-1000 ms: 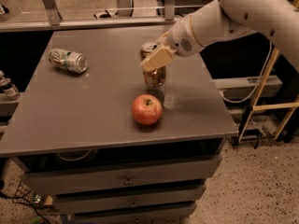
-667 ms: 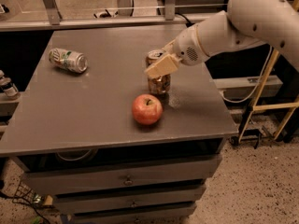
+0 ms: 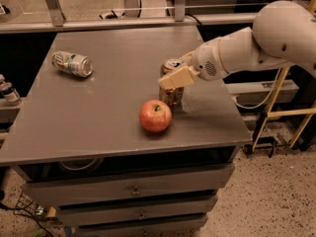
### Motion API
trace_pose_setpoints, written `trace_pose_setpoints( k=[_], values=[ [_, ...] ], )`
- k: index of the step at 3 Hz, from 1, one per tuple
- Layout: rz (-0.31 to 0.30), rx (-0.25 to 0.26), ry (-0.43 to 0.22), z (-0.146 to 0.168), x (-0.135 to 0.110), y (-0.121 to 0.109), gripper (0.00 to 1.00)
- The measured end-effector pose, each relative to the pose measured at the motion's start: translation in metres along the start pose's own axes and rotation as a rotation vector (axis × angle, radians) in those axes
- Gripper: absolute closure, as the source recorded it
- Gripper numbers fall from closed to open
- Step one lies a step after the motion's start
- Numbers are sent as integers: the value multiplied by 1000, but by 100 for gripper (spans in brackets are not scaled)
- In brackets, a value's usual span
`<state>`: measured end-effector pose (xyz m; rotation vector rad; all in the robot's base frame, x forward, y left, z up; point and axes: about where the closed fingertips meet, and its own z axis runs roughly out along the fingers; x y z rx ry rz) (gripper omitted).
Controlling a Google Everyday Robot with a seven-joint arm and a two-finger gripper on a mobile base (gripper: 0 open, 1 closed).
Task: Move orange can near apple
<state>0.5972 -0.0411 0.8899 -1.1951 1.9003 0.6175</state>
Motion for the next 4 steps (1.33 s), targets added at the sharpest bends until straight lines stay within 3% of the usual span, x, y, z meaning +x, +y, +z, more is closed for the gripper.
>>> trace_pose_setpoints(
  k=[4],
  values=[
    [6,5,-4,-3,0,0,7]
  ],
)
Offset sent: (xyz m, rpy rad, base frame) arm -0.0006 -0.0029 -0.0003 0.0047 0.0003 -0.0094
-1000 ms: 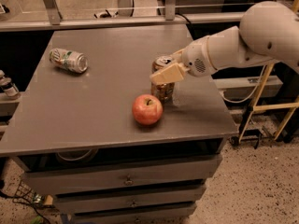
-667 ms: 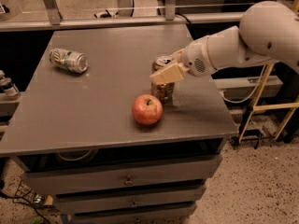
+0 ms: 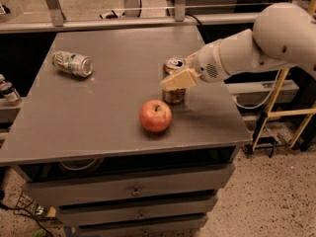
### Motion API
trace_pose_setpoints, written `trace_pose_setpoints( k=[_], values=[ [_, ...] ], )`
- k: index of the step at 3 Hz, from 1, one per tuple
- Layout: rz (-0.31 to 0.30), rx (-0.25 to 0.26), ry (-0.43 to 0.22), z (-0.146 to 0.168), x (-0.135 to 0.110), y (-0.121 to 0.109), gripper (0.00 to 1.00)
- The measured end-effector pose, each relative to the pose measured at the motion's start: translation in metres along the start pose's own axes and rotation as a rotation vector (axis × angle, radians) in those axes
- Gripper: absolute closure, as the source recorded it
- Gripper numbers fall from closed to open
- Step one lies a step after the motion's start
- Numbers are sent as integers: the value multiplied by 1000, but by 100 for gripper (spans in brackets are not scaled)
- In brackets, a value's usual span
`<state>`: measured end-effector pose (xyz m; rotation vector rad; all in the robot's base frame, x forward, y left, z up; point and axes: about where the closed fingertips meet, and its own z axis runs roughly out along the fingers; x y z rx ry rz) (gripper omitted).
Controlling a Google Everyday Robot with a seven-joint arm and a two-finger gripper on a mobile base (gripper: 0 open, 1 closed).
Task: Move orange can near apple
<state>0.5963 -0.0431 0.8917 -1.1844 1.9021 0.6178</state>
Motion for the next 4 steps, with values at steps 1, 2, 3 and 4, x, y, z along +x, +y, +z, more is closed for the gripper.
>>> trace_pose_setpoints(
  k=[1,2,3,4],
  values=[
    [-1,-2,0,1,-1,1,0],
    [3,31,13,-15,2,-2,0],
    [38,113,39,-57,12,-11,0],
    [111,187,31,-102,39,-23,0]
  ],
)
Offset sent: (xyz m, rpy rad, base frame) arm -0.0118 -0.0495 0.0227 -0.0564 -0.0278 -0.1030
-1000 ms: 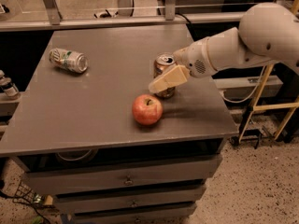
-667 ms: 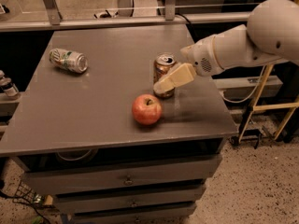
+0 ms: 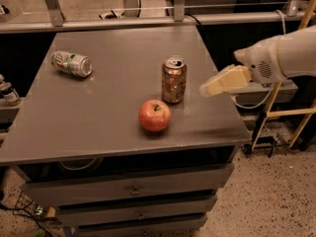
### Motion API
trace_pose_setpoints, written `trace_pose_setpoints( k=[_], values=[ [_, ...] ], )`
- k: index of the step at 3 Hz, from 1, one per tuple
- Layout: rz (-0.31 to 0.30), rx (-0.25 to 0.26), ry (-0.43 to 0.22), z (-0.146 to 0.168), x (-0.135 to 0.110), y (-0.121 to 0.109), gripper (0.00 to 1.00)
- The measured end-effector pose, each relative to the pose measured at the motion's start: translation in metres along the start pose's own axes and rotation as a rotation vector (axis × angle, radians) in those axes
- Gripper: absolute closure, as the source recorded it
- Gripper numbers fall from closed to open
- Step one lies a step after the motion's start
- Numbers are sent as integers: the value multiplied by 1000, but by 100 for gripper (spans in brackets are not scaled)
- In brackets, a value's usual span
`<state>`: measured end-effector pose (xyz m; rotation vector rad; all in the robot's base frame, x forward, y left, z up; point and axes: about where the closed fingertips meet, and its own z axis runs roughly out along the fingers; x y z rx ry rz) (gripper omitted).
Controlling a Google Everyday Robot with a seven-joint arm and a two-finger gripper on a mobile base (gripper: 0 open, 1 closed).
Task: Move orange can near apple
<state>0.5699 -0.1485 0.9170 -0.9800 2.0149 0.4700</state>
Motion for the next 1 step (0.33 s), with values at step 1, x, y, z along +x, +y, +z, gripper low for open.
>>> trace_pose_setpoints(
  k=[1],
  values=[
    [9,11,0,-6,5,-3,0]
  ],
)
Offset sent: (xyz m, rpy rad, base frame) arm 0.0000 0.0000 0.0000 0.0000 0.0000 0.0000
